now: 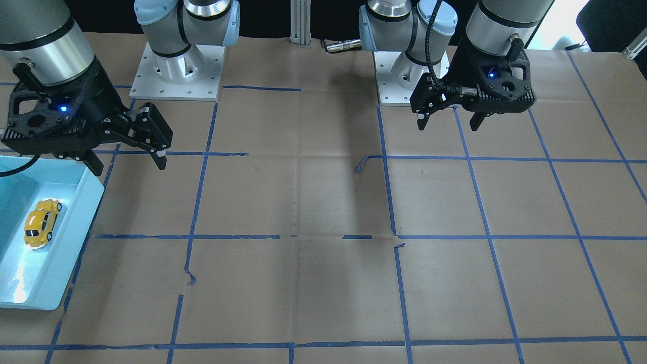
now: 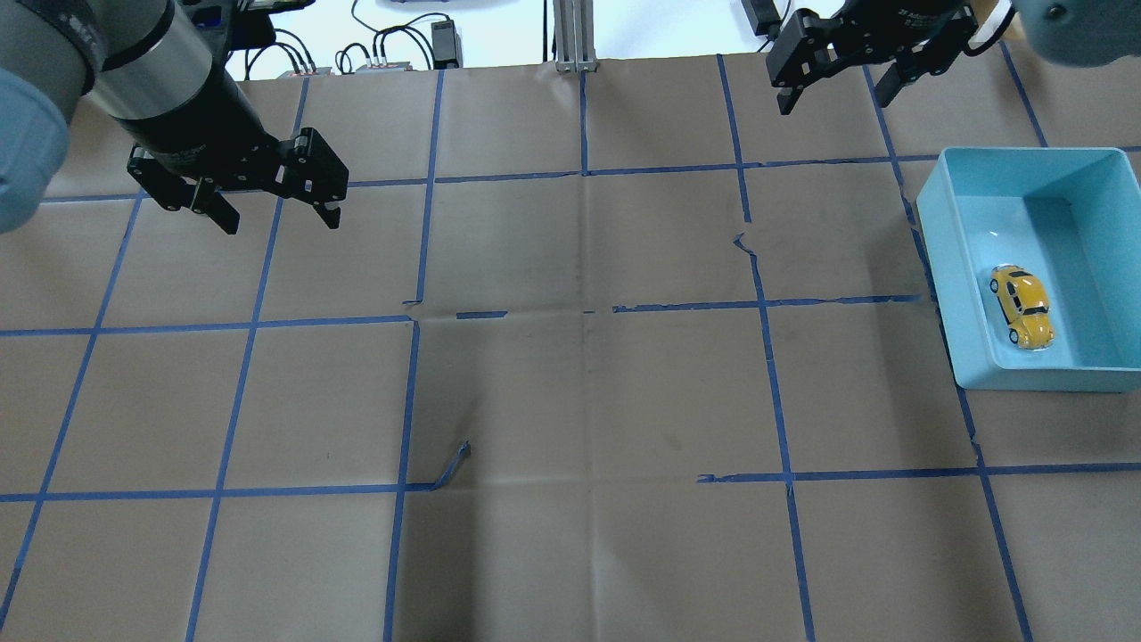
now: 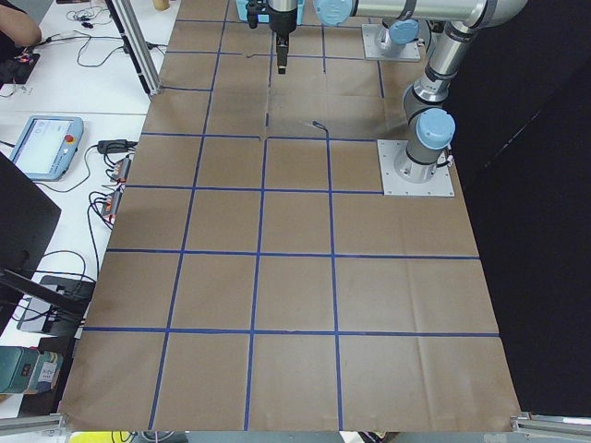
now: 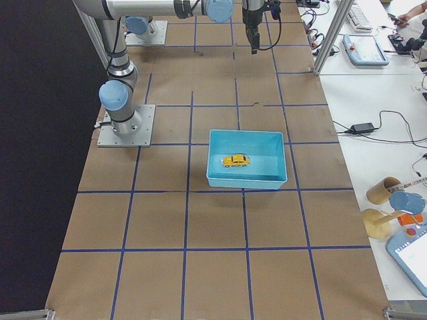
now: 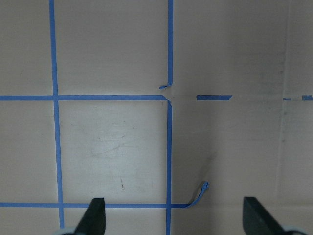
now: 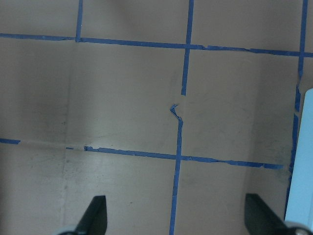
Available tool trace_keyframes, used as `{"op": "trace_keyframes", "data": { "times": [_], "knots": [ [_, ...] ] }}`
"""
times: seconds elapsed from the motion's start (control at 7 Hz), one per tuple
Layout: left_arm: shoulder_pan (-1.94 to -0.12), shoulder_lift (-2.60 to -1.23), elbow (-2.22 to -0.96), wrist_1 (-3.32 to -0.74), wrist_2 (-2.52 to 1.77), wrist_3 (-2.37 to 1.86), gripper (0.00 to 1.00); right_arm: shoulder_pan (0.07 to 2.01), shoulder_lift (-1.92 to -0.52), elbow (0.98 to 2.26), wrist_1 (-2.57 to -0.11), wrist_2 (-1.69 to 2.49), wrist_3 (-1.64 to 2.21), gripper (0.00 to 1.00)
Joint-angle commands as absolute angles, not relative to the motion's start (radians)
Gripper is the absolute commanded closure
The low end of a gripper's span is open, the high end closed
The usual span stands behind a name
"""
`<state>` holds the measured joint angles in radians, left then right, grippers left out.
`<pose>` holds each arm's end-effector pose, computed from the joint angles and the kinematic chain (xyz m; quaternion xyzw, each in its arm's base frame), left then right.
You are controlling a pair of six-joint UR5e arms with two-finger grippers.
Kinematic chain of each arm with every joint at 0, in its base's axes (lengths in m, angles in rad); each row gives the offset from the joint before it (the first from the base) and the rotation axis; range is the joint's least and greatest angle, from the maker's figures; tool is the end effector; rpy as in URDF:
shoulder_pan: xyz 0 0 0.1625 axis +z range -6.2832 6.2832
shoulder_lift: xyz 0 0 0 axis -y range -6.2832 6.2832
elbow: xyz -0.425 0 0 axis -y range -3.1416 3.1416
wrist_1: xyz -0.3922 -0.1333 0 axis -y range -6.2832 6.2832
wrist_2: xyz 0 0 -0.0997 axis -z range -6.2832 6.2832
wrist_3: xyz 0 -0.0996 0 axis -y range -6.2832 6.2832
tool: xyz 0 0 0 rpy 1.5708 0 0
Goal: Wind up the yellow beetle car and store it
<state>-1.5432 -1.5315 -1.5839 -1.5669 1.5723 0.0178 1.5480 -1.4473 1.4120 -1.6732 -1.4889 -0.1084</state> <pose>-0.1199 -0.4815 0.5009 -0.0049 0.9999 -0.0150 0.0011 0.1287 -0.5598 0.5135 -0.0455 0.9958 -0.0713 0.0362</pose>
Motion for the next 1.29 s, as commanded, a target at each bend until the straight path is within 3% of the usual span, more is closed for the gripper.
{"op": "trace_keyframes", "data": {
  "times": [0.0,1.14],
  "knots": [
    [-1.543,-1.529,-1.586,-1.568,1.572,0.018,0.0,1.555,-1.433,1.416,-1.646,-1.489,-0.107,0.0],
    [-1.542,-1.525,-1.588,-1.568,1.572,0.018,0.0,1.552,-1.391,1.42,-1.611,-1.514,0.011,0.0]
  ]
}}
